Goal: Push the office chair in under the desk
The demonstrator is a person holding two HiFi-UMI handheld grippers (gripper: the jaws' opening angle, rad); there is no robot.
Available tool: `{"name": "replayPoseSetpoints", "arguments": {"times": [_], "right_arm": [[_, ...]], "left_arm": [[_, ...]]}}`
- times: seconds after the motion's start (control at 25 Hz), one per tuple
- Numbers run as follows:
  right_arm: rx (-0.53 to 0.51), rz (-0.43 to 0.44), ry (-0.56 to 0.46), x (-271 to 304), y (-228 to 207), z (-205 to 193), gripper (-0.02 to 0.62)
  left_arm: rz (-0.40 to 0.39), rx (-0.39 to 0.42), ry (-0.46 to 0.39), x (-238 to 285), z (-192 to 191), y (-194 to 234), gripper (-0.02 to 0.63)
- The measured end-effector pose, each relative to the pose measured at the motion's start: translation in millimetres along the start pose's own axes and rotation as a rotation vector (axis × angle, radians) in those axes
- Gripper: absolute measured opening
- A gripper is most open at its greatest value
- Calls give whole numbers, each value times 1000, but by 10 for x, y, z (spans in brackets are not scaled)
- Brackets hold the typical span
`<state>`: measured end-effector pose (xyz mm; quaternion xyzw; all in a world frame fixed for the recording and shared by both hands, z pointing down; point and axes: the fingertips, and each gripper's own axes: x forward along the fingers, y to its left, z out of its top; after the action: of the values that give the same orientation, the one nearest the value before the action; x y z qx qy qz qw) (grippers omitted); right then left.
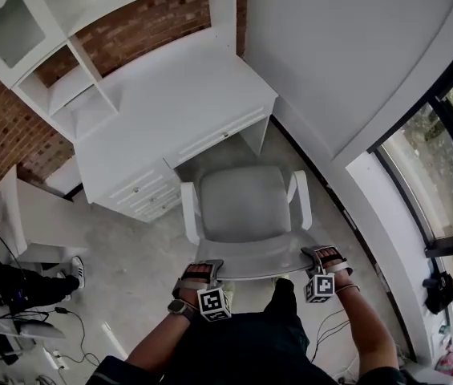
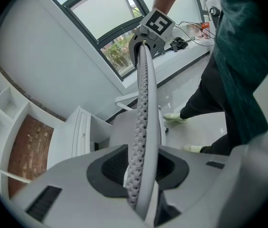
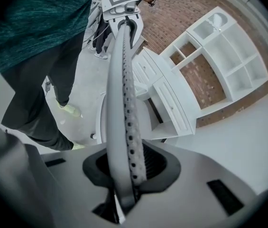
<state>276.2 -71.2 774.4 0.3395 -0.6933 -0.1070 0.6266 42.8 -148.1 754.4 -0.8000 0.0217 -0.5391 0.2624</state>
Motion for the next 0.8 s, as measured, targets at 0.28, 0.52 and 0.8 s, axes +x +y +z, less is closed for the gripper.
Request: {"name": "replayPoseSetpoints", "arguments": {"times": [0.28, 0.52, 0.8], "right_arm": [[-95, 3, -73, 261, -525, -440, 75], [-167, 58, -143, 509, -908, -706, 75], [-237, 44, -187, 773, -1348, -974, 75]], "left_arm": [[24, -106, 74, 273, 379, 272, 114], [30, -197, 126, 491, 654, 452, 112], [50, -265, 170, 734, 880, 710, 112]]}}
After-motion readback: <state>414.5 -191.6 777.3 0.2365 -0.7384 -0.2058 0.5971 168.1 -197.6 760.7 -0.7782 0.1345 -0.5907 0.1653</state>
